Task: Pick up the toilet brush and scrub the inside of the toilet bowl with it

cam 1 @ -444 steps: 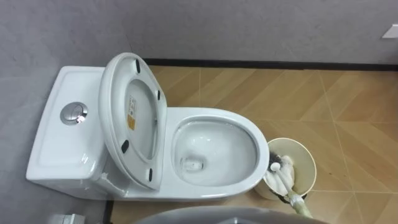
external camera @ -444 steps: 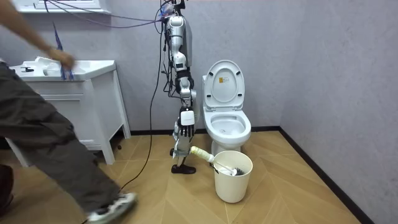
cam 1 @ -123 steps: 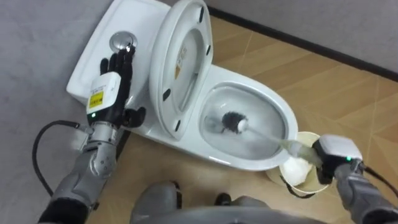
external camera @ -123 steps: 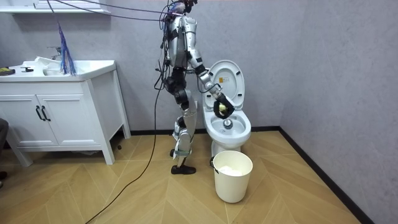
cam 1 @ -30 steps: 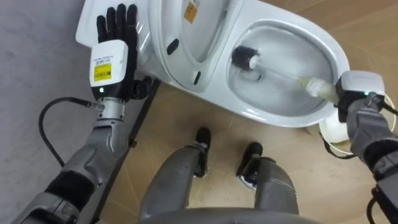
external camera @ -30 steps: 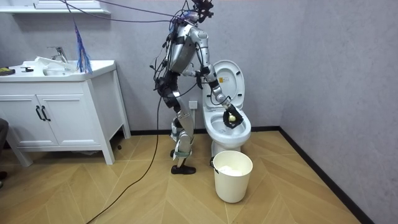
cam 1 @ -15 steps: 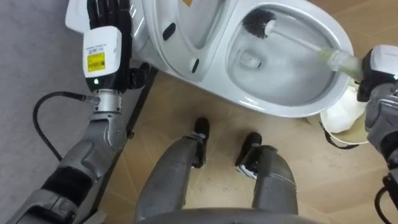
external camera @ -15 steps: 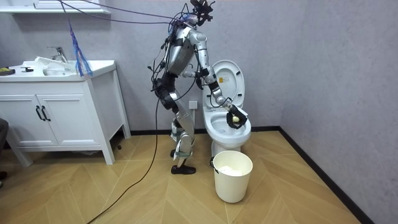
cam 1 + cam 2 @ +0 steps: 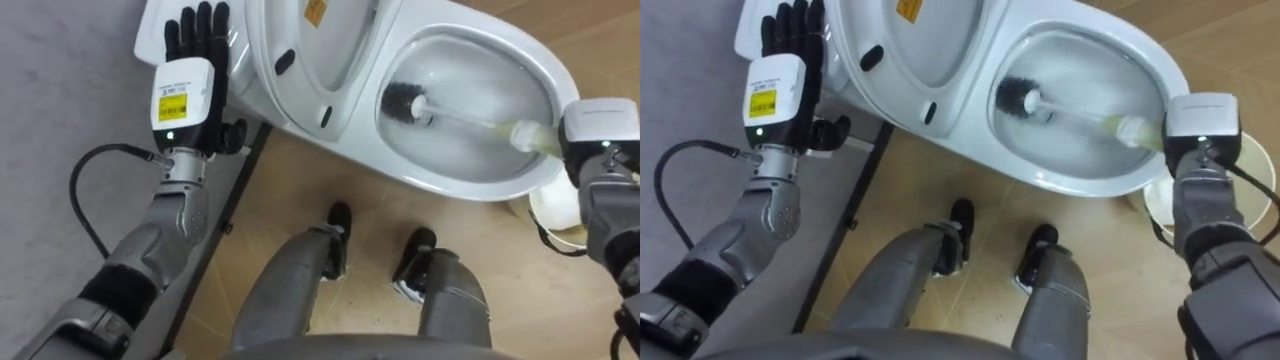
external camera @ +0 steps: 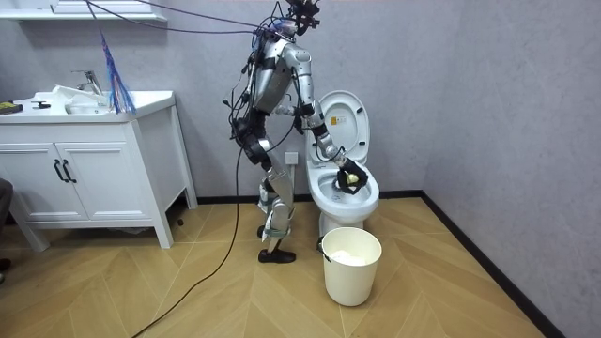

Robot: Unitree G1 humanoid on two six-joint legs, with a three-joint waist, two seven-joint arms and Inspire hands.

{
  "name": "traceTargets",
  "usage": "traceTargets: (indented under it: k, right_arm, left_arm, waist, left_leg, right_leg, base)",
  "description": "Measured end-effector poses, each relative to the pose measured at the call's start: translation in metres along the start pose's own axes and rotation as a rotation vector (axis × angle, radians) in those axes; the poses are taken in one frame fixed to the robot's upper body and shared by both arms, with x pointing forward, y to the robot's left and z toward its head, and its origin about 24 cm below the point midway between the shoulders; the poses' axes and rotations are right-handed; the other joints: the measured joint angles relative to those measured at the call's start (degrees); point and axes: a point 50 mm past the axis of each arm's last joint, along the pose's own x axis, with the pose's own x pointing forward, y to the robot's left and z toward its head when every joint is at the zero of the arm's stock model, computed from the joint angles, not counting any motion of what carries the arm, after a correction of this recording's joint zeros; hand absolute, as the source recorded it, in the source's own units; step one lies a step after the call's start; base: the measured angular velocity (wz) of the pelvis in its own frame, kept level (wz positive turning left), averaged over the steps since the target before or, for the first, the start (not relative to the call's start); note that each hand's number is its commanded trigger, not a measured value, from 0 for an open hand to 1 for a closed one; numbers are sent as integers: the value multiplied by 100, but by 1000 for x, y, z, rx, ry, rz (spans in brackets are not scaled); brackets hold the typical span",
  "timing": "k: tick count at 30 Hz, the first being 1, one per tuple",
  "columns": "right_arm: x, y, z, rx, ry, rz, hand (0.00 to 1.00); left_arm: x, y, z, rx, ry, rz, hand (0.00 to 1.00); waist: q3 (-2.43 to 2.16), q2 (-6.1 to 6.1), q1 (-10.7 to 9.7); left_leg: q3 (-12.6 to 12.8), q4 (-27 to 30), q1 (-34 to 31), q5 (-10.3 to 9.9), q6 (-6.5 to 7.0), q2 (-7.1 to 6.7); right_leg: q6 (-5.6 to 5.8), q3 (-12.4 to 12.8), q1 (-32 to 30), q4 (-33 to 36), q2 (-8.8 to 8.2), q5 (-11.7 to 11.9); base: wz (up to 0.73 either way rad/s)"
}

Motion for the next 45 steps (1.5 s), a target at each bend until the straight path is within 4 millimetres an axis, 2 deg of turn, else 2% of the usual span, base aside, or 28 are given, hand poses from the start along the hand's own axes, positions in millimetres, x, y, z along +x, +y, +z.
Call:
traceTargets:
  k: [3,7,12,15,20,24,25,28,32,35,38,39,40,42,43,45]
  right_arm:
    - [-3,8,2,20,17,54,100]
    - [-7,17,2,64,33,99,100]
    - [-12,28,-2,132,71,139,100]
    - [-13,31,-10,190,114,152,100]
    - [-1,12,-29,250,161,104,100]
    - [13,-19,-48,265,191,1,100]
    - [15,-27,-53,264,204,-29,100]
    - [18,-38,-60,262,224,-83,100]
    - [18,-38,-61,261,231,-99,100]
    - [18,-37,-53,258,210,-96,100]
    - [20,-40,-33,201,139,-108,100]
    - [20,-39,-23,166,105,-100,100]
    - [18,-34,-20,154,112,-83,100]
    - [16,-29,-21,142,136,-67,100]
    - [15,-26,-20,138,142,-58,100]
    - [13,-22,-16,139,135,-45,100]
  left_arm:
    - [-5,-1,-2,-7,15,-6,0]
    - [-9,-1,0,-13,18,8,0]
    - [-12,-2,5,-38,29,37,0]
    - [-11,-1,9,-56,25,51,0]
    - [-7,6,14,-59,8,94,0]
    - [2,15,17,-55,-16,160,0]
    - [5,18,17,-49,-26,172,0]
    - [8,23,15,-35,-40,180,0]
    - [10,24,16,-30,-47,176,0]
    - [14,24,17,-25,-51,175,0]
    - [14,23,15,-19,-45,166,0]
    - [14,21,15,-18,-45,161,0]
    - [14,19,17,-22,-50,147,0]
    - [12,14,19,-30,-48,128,0]
    - [10,11,20,-32,-45,114,0]
    - [5,8,18,-31,-34,100,0]
  waist:
    - [-23,39,-27]
    - [-19,100,-47]
    - [-22,217,-89]
    - [-16,208,-84]
    - [42,119,-71]
    - [102,17,-51]
    - [112,0,-55]
    - [116,-104,-62]
    - [90,-129,-65]
    - [81,-117,-54]
    - [71,-85,-15]
    - [69,-2,-4]
    - [54,97,15]
    - [55,152,133]
    - [57,253,157]
    - [42,347,166]
  left_leg:
    - [21,-16,12,0,0,3]
    - [16,-86,-9,2,-4,19]
    - [15,180,-250,2,-1,7]
    - [7,300,-383,-1,2,-47]
    - [-3,701,-834,-7,11,-128]
    - [45,1008,-1273,-38,45,-167]
    - [42,1064,-1359,-38,46,-212]
    - [47,1108,-1453,-41,49,-226]
    - [69,1108,-1454,-58,74,-208]
    - [71,1132,-1455,-73,97,-190]
    - [56,1120,-1439,-103,91,-123]
    - [15,1090,-1414,-97,81,-105]
    - [-57,1078,-1387,-95,79,-96]
    - [-18,1032,-1309,-104,100,-73]
    - [-13,1019,-1242,-111,112,-40]
    - [-16,970,-1178,-112,113,-19]
  right_leg:
    - [0,22,3,-26,12,0]
    - [2,-29,11,-125,36,8]
    - [24,-106,-65,-54,-1,-47]
    - [27,-60,-233,177,-83,-134]
    - [-5,37,-755,722,-284,-292]
    - [-37,215,-1323,1200,-378,-352]
    - [-40,252,-1433,1284,-384,-354]
    - [-38,352,-1609,1417,-388,-359]
    - [-18,326,-1618,1431,-371,-309]
    - [-11,317,-1600,1428,-356,-240]
    - [16,287,-1542,1317,-263,-167]
    - [-26,167,-1441,1205,-253,-103]
    - [-17,150,-1363,1113,-214,-60]
    - [7,199,-1312,1048,-154,-29]
    - [5,181,-1213,966,-126,3]
    - [19,181,-1123,856,-72,23]
  base:
    - [-3]
    - [4]
    - [11]
    - [10]
    - [5]
    - [0]
    - [0]
    - [-3]
    - [-1]
    - [-7]
    - [-16]
    - [0]
    - [5]
    - [-13]
    - [-20]
    - [-8]
